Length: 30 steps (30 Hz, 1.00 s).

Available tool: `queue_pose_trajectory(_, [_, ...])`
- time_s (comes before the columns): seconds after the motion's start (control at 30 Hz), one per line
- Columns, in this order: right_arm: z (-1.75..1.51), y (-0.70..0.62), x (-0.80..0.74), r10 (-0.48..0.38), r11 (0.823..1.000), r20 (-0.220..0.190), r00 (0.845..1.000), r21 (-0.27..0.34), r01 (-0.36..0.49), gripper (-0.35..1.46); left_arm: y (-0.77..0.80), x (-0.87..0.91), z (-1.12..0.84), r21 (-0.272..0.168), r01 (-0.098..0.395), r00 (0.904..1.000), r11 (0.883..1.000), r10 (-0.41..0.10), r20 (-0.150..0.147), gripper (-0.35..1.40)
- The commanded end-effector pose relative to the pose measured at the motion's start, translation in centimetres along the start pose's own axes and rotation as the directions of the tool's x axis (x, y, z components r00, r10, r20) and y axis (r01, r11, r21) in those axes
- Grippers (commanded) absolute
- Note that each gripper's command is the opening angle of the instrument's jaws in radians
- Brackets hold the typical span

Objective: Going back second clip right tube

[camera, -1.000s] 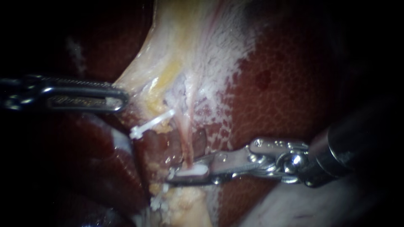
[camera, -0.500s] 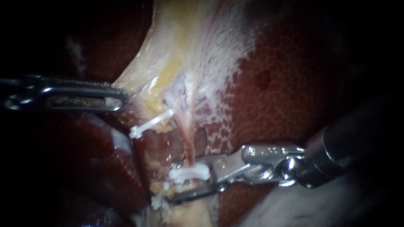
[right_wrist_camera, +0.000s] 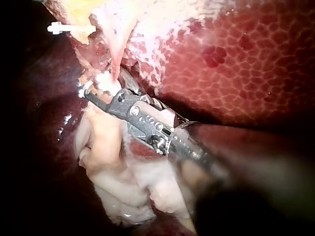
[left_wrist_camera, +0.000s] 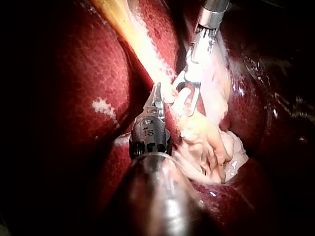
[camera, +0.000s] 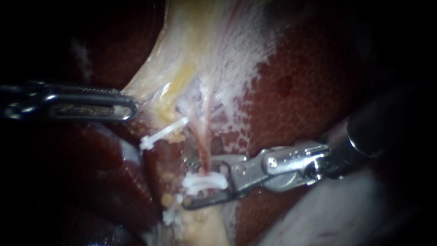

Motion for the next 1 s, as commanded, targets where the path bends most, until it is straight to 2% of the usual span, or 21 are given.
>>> queue_pose_trajectory(0.03, [0.0, 0.0, -0.01, -0.011, 1.0, 0.001, 1.0, 0.006, 0.011, 0.6, 0.0, 0.0, 0.0, 0.0, 0.0, 1.0, 1.0, 0.0, 0.0, -0.13])
queue_pose_trajectory(0.37, [-0.14, -0.05, -0.08, -0.02, 1.0, -0.001, 1.0, 0.014, 0.02, 0.6, 0.01, 0.01, -0.01, 0.001, 0.0, 1.0, 1.0, 0.0, 0.0, -0.13])
queue_pose_trajectory(0.63, [-0.54, -0.1, -0.2, -0.023, 0.999, -0.006, 1.0, 0.034, 0.023, 0.6, 0.03, 0.02, -0.02, -0.001, -0.001, 1.0, 1.0, 0.001, 0.0, -0.13])
queue_pose_trajectory(0.8, [-0.8, -0.09, -0.21, -0.032, 0.999, -0.009, 0.999, 0.028, 0.032, 0.6, 0.06, 0.03, -0.01, -0.001, -0.001, 1.0, 1.0, 0.001, 0.0, -0.13])
queue_pose_trajectory(1.0, [-1.13, -0.03, -0.11, -0.04, 0.999, -0.003, 0.999, -0.037, 0.04, 0.6, 0.07, 0.03, -0.01, -0.001, -0.001, 1.0, 1.0, 0.001, 0.0, -0.13])
